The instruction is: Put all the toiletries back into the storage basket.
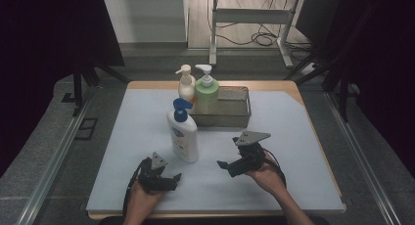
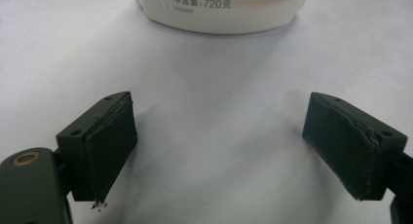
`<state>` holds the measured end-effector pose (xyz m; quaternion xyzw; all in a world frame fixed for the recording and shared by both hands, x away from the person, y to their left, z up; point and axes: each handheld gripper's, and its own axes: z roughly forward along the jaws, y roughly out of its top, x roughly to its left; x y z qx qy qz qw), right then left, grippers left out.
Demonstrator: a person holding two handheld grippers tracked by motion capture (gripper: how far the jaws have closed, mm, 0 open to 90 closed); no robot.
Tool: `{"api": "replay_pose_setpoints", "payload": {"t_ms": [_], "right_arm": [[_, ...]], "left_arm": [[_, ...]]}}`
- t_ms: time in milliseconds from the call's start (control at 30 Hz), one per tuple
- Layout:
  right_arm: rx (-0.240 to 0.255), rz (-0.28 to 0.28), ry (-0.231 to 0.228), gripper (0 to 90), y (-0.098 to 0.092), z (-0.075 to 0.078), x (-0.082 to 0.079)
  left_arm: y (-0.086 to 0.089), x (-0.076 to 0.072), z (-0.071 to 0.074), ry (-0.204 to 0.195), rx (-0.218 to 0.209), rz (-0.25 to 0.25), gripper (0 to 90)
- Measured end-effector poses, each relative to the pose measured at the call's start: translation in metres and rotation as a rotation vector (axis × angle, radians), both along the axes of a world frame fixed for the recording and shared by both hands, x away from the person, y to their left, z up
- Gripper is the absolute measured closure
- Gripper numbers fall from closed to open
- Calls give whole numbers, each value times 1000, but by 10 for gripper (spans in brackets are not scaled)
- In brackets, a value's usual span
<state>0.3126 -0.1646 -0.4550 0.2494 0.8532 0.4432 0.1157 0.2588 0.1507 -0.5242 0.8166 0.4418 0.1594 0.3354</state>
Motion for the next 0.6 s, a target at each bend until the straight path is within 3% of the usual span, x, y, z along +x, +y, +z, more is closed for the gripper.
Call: {"api": "replay_pose_setpoints", "payload": {"t_ms": [400, 600], "right_arm": [[31, 16, 9, 50, 23, 8, 5], [18, 22, 0, 69, 36, 10, 9]], "left_arm": [[0, 0, 0, 0, 1, 0, 121], [0, 0, 0, 0, 0, 0, 121]]}}
